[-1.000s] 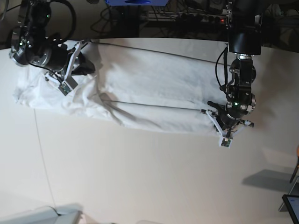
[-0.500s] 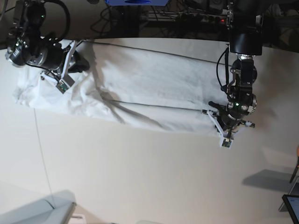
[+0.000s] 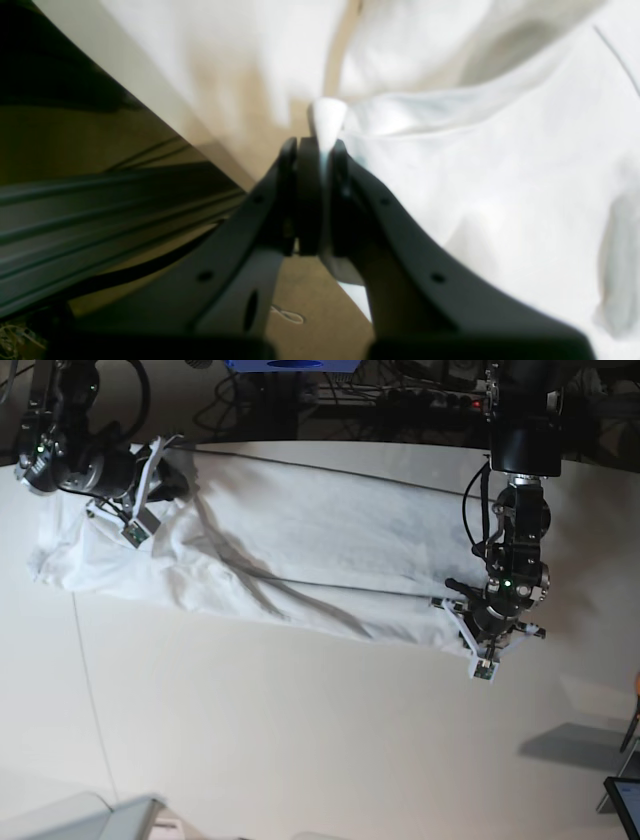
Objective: Fold the T-shirt properly
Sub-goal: 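Press and tuck the folded shirt end with the right gripper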
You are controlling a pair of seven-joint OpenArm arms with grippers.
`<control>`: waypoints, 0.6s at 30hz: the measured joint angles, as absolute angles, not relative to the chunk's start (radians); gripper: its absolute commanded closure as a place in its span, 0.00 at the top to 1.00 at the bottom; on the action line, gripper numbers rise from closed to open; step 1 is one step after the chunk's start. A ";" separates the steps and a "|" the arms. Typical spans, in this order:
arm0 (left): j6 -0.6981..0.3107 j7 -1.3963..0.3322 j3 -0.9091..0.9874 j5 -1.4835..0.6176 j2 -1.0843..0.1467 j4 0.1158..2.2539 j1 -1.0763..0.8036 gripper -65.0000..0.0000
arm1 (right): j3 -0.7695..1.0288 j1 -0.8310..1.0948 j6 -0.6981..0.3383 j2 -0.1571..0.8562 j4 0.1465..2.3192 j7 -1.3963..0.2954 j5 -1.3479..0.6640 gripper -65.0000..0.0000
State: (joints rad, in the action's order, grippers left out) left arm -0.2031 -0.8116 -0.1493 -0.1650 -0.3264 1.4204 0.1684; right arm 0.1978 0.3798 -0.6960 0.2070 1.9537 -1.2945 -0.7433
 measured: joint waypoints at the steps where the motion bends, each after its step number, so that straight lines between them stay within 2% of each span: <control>1: -0.203 -0.812 -0.149 -0.165 -0.326 1.420 0.168 0.00 | 0.198 0.380 -0.696 0.206 1.954 -1.293 -0.745 0.02; 3: -0.203 -0.811 -0.150 -0.165 -0.324 1.420 0.166 0.00 | 0.198 0.379 -0.696 0.204 1.954 -1.292 -0.744 0.03; 5: -0.203 -0.812 -0.150 -0.165 -0.324 1.420 0.166 0.00 | 0.201 0.376 -0.696 0.191 1.954 -1.292 -0.741 0.10; 8: -0.203 -0.812 -0.150 -0.165 -0.325 1.420 0.166 0.00 | 0.201 0.376 -0.696 0.183 1.954 -1.292 -0.742 0.26; 11: -0.203 -0.810 -0.150 -0.165 -0.328 1.420 0.162 0.00 | 0.204 0.375 -0.696 0.184 1.954 -1.293 -0.744 0.46; 13: -0.203 -0.811 -0.150 -0.165 -0.327 1.420 0.157 0.00 | 0.205 0.375 -0.696 0.184 1.954 -1.292 -0.745 0.55; 18: -0.203 -0.811 -0.151 -0.165 -0.330 1.420 0.149 0.00 | 0.306 0.381 -0.696 0.163 1.954 -1.292 -0.799 0.57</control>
State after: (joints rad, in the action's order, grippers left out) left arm -0.2031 -0.8108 -0.1509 -0.1650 -0.3302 1.4204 0.1486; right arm 0.3058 0.3809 -0.6956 0.1635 1.9541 -1.2922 -0.7990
